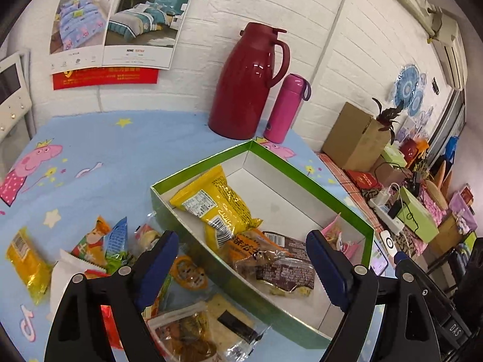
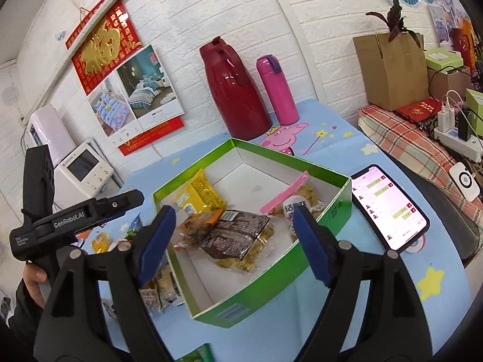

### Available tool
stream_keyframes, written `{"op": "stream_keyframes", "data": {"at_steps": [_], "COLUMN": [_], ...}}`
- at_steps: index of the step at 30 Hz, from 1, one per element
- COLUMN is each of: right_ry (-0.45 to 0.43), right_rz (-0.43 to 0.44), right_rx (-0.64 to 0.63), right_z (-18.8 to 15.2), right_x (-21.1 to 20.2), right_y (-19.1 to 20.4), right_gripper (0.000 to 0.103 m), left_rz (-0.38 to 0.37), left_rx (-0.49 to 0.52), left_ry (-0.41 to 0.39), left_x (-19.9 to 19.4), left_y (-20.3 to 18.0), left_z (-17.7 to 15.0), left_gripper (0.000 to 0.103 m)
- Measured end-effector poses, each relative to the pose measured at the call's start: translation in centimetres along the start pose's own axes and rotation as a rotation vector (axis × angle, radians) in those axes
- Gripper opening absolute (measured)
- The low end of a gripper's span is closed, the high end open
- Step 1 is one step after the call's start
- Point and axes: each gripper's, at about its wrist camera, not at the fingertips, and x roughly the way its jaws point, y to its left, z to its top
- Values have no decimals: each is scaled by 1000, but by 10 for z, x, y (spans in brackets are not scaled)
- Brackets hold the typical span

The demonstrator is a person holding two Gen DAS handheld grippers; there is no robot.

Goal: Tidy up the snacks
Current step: 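Carry both bags into the green box and open both tools, then grasp the green bag with the right tool while the left tool grasps the red-white-blue packet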

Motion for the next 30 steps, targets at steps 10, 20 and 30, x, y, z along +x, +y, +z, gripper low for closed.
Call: {"op": "stream_keyframes", "data": {"at_steps": [10, 20, 30], "right_ry": [4, 245, 362], "right_rz": [60, -1, -40], "right_rx": [-98, -182, -240], "right_z": [-27, -104, -138], "right_x": [-50, -32, 5], "right_y": [49, 50, 58], "right_gripper": [83, 84, 68], "left_rz": [54, 116, 165], "left_rx": [49, 94, 37], "left_ry": [-50, 53, 119], "left_x": [-68, -98, -107], "left_y": [-6, 33, 96], "left_z": [-35, -93, -141], "left_gripper": [88, 88, 88]}}
